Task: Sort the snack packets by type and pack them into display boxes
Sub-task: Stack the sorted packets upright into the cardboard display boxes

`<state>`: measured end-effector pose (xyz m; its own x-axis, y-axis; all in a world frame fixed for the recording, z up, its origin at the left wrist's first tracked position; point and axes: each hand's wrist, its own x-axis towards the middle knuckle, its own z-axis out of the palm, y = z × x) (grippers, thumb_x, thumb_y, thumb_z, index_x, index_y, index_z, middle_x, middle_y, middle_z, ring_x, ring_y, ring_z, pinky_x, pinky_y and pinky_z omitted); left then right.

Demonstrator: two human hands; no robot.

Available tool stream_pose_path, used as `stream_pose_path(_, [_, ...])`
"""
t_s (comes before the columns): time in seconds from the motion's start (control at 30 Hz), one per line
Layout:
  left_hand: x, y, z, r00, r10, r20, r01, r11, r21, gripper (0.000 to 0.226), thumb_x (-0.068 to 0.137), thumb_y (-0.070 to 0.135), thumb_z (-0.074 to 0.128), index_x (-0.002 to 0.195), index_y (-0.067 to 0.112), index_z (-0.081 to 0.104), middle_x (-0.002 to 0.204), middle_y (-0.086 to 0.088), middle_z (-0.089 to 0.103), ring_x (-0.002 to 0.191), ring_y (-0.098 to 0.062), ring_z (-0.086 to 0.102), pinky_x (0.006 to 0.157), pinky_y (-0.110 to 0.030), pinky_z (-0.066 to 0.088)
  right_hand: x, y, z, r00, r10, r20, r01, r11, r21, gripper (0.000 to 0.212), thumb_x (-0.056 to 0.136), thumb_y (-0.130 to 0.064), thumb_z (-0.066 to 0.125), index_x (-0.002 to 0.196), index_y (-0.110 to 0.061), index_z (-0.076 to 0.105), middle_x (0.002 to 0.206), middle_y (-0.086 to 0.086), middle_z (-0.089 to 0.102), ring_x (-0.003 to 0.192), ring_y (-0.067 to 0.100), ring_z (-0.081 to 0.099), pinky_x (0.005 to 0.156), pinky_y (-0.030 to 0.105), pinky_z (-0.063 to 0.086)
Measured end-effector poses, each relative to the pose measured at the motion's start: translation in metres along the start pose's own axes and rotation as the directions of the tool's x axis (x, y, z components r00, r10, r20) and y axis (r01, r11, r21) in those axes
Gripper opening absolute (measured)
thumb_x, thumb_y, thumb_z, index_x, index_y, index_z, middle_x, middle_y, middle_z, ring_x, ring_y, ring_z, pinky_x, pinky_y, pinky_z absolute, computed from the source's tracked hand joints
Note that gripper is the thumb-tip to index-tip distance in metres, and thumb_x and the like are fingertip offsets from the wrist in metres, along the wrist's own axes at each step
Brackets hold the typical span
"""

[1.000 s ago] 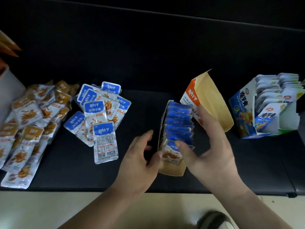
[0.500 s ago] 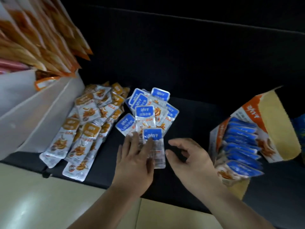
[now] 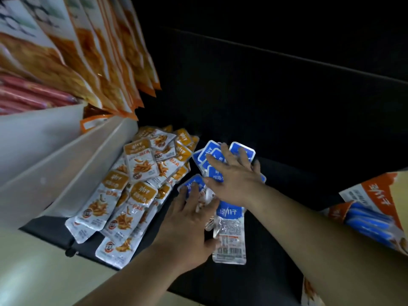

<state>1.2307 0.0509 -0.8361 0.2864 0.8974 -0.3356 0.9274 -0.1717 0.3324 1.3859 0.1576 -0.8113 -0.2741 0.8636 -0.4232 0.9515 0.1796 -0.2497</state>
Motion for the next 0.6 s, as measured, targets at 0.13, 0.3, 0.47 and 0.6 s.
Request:
stream_pose_path(0.13, [-0.009,-0.013,0.007,0.998,0.062,-0.009,-0.061,0.998,0.018,0.097,0.091,0.074,0.053,0.157,0.054,-0.015,0.164,0.006,-0.039,0.152,-0.024,-0.036,0.128,-0.044,-0.004,-0.006,0.007,0.014,0.998,0.043,-0.036,-0.041,0.998,0.052,0.069,0.098,-0.073,0.035,0.158,-0.057,0.005,0.169,-0.021,-0.020,0.158,0.027,-0.016,0.126,0.061,0.005])
stream_pose_path(0.3, [-0.029,-0.012,0.018,0.994,0.105,0.026,-0.104,0.993,-0.048,0.092,0.092,0.066,0.055,0.159,0.055,-0.007,0.162,0.011,-0.041,0.148,-0.019,-0.043,0.125,-0.040,-0.015,-0.048,0.014,0.036,0.991,0.050,-0.122,-0.043,0.997,0.060,0.059,0.101,-0.069,0.029,0.157,-0.059,0.012,0.170,-0.022,-0.008,0.159,0.020,-0.009,0.127,0.049,0.008])
stream_pose_path(0.47, [-0.050,-0.009,0.048,0.973,0.167,-0.161,-0.202,0.950,-0.237,0.079,0.084,0.048,0.051,0.160,0.045,0.029,0.174,0.006,-0.005,0.159,-0.019,-0.018,0.129,-0.052,0.002,-0.086,0.021,0.053,0.996,0.017,-0.083,-0.003,0.986,0.164,0.052,0.103,-0.063,0.031,0.153,-0.064,0.015,0.169,-0.028,-0.003,0.158,0.010,-0.009,0.129,0.047,0.001])
stream_pose_path(0.6, [-0.059,-0.003,0.051,0.875,0.059,-0.480,-0.222,0.931,-0.289,0.049,0.083,0.045,0.066,0.126,0.020,0.067,0.148,-0.003,0.052,0.138,-0.025,0.047,0.105,-0.055,0.048,-0.106,0.033,0.028,0.978,0.115,-0.174,0.010,0.807,0.590,0.055,0.107,-0.034,0.049,0.148,-0.066,0.030,0.165,-0.030,0.018,0.155,0.000,0.015,0.127,0.045,0.023])
